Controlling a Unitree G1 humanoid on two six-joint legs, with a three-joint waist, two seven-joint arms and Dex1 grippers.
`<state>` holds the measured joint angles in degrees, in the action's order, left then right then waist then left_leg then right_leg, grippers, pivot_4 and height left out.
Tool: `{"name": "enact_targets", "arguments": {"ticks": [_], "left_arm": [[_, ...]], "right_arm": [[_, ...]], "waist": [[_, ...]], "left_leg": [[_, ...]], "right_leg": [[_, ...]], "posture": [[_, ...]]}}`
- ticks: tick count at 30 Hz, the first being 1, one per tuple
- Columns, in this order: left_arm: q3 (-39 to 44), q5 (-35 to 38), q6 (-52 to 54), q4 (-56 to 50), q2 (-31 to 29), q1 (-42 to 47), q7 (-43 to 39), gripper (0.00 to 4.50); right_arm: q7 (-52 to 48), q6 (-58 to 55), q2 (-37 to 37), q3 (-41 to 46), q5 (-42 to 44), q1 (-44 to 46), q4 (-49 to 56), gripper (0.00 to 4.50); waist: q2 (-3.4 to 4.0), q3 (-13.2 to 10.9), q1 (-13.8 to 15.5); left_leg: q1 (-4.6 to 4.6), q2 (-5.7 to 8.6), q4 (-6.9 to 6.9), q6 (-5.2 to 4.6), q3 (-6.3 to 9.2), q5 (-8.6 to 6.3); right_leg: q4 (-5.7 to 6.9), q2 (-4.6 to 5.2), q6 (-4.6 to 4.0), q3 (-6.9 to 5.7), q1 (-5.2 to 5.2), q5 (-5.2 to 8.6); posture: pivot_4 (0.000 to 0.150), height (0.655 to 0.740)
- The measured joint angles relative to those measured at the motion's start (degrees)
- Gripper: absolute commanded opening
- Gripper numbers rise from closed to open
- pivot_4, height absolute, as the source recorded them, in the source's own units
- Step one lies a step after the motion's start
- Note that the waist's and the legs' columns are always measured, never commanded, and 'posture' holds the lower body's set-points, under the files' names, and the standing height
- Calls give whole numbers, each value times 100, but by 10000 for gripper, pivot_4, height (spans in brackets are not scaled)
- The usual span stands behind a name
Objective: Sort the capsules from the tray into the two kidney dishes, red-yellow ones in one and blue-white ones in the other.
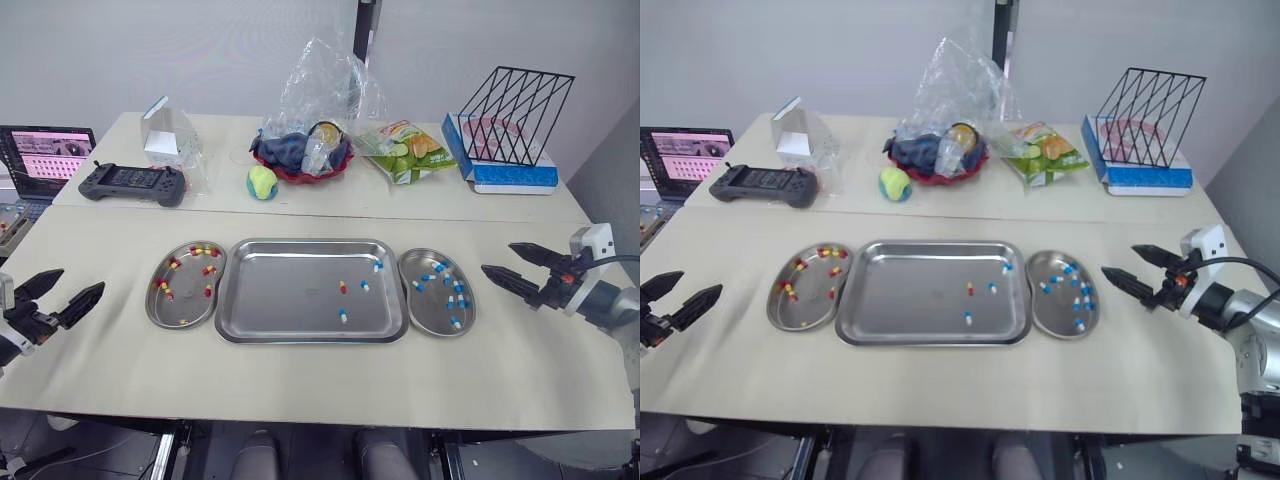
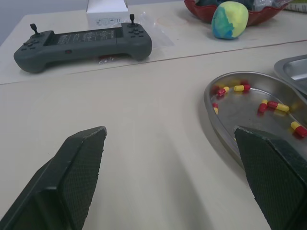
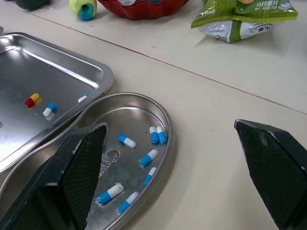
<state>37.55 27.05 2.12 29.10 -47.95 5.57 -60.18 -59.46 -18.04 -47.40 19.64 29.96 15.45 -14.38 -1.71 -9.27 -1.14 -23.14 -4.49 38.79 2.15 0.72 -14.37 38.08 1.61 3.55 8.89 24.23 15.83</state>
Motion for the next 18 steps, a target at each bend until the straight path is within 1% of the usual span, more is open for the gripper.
{"name": "enact_targets", "arguments": {"ticks": [18], "left_arm": [[-19, 14, 11, 4, -5, 2, -21, 44718]], "right_arm": [[0, -1, 0, 0, 0, 77, -73, 45000]], "waist": [[0, 0, 4]], "left_leg": [[0, 0, 0, 0, 0, 0]], "right_leg": [[0, 0, 0, 0, 0, 0]], "posture": [[1500, 7174]]}}
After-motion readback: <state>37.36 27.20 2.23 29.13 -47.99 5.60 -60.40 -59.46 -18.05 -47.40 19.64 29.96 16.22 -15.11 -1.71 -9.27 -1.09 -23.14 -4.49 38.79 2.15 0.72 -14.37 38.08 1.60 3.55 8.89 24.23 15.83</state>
